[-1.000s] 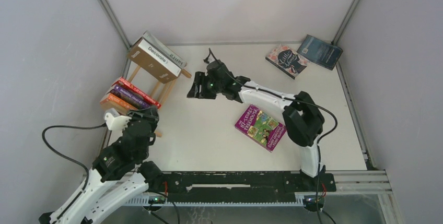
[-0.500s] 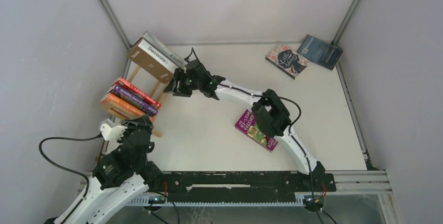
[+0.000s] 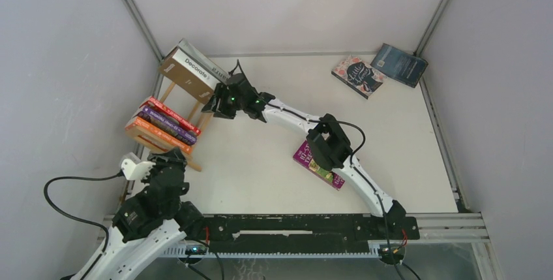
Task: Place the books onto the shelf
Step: Move the shelf to the center of the board.
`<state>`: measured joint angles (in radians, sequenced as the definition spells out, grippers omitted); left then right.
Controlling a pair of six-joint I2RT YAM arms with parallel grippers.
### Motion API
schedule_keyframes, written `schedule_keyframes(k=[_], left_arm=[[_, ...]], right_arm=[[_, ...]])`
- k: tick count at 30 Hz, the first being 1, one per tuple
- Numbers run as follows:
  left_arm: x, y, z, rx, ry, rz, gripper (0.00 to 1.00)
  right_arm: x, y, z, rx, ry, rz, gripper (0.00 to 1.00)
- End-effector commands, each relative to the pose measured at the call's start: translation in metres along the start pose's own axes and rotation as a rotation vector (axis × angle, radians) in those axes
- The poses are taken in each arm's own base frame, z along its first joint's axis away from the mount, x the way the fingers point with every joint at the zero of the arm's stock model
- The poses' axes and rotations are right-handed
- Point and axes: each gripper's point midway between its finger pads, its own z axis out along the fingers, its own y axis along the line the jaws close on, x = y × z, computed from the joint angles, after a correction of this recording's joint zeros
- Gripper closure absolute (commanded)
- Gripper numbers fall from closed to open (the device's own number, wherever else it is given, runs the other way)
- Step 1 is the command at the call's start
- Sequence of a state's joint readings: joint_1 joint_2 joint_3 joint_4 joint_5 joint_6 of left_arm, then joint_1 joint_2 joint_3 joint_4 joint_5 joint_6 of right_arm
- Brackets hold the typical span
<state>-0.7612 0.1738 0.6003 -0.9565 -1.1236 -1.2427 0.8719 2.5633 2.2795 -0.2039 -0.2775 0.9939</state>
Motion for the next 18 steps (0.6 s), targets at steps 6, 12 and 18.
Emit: schedule_keyframes(k=[6,12,18], left_arm=[[-0.013,-0.001,-0.001,0.009,-0.040,-0.004,0.57],[-0.014,-0.002,-0.002,0.014,-0.037,-0.008,0.57],[-0.015,0.000,-0.002,0.014,-0.044,-0.005,0.57]], right_arm=[[-0.014,0.012,0.012,-0.039,-0.050,0.032,0.39],[-0.014,0.006,0.019,-0.031,-0.062,0.044,0.41],[-0.017,0.007,0.027,-0.060,-0.073,0.069,0.46]])
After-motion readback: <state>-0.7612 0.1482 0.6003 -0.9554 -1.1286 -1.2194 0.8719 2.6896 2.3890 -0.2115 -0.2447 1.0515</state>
